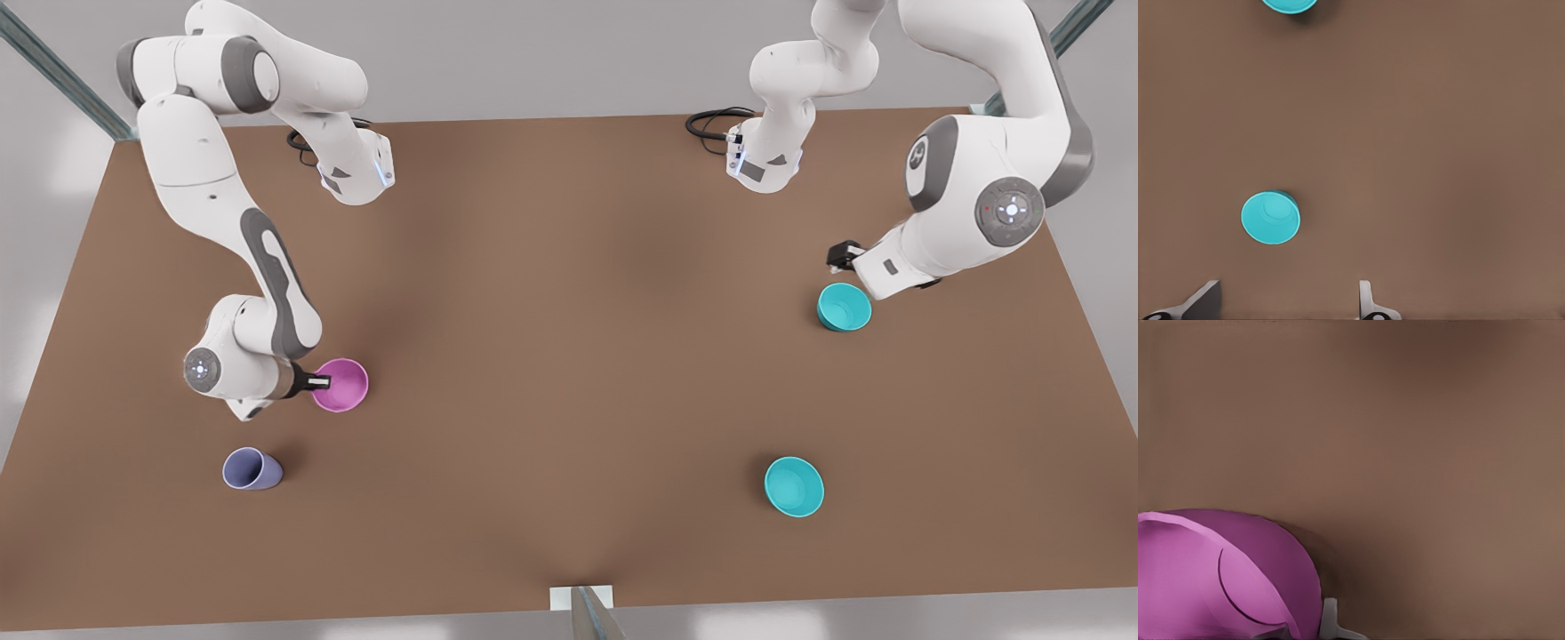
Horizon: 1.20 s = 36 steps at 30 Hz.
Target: Stack the blue bowl on the pink bowl
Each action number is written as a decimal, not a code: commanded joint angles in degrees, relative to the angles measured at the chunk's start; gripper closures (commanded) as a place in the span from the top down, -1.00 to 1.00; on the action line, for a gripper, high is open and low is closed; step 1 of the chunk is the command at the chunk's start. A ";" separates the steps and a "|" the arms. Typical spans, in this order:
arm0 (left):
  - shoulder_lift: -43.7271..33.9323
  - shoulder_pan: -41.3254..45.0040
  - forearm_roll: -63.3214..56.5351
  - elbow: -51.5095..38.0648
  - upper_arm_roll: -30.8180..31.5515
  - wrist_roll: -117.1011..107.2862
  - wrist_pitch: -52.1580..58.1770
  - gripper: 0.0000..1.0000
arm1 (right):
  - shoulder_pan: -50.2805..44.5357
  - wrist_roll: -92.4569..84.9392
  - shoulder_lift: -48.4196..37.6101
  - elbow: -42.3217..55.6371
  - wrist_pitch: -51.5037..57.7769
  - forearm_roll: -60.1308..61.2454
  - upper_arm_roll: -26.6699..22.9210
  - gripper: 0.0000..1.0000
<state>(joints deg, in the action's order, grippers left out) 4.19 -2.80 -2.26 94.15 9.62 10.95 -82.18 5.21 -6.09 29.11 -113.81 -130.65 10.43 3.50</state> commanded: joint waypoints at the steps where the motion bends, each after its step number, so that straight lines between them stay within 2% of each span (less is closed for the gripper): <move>1: -0.14 0.34 -0.02 -0.02 0.13 0.04 0.44 1.00 | -0.29 1.52 -0.28 1.22 1.89 4.15 3.08 -0.57; 3: -0.14 0.34 -0.02 -0.02 0.13 0.04 0.53 1.00 | -1.69 2.31 -0.20 4.12 1.80 9.78 7.22 -0.57; 5: -0.14 0.34 -0.02 -0.02 0.13 0.04 0.53 1.00 | -9.69 5.73 2.26 9.56 -0.22 16.73 7.13 -0.57; 9: 0.38 1.30 2.00 -0.11 1.80 -0.05 -0.43 1.00 | -24.71 30.59 12.36 26.34 -4.00 16.64 7.05 -0.57; 13: 3.45 -2.74 2.97 -0.11 1.54 -0.05 -8.95 1.00 | -34.82 50.11 18.78 30.83 -13.84 16.29 6.78 -0.57; 18: 11.10 -4.31 2.88 -2.75 1.28 -0.05 -12.48 1.00 | -38.70 54.52 22.83 32.69 -14.20 16.20 6.34 -0.57; 19: 11.46 -8.27 2.53 -1.79 1.01 0.13 -14.05 1.00 | -38.70 54.43 23.18 32.77 -14.20 16.20 6.34 -0.57; 21: 7.77 -8.36 -2.22 12.44 -4.69 1.18 -25.47 1.00 | -38.70 54.34 24.24 32.86 -15.34 16.11 6.34 -0.57; 22: 8.03 -8.54 -1.87 16.93 -7.07 7.15 -32.24 1.00 | -38.70 54.34 24.50 33.47 -15.52 16.20 6.34 0.36; 23: 8.47 -8.63 3.21 22.38 -9.79 11.37 -39.89 1.00 | -38.70 54.34 24.50 33.65 -15.52 16.29 6.34 1.00; 26: 11.54 -11.52 7.01 25.28 -11.73 27.52 -42.09 1.00 | -38.35 54.43 21.61 32.95 -14.90 16.64 6.34 1.00; 27: 11.54 -11.61 7.01 28.79 -11.73 31.93 -44.81 1.00 | -36.68 54.43 18.45 32.60 -12.98 16.64 6.34 1.00; 29: 11.81 -11.97 7.10 30.30 -11.82 37.91 -45.79 1.00 | -32.55 54.08 13.78 33.30 -7.35 16.02 6.34 1.00; 32: 14.09 -12.76 7.10 30.83 -14.28 45.22 -47.63 1.00 | -18.93 40.29 9.82 38.57 21.20 13.22 6.34 1.00; 34: 14.62 -13.02 7.10 31.70 -14.28 45.83 -48.25 1.00 | -10.49 35.72 10.09 44.54 37.29 -3.56 6.34 1.00; 36: 15.32 -13.02 7.10 32.32 -14.28 45.83 -48.25 1.00 | -6.01 21.92 9.39 51.13 49.95 -12.88 6.52 1.00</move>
<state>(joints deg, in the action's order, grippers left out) 19.31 -15.69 4.84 126.42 -4.64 32.40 -126.40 -2.37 30.10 38.24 -64.12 -109.03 8.54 9.67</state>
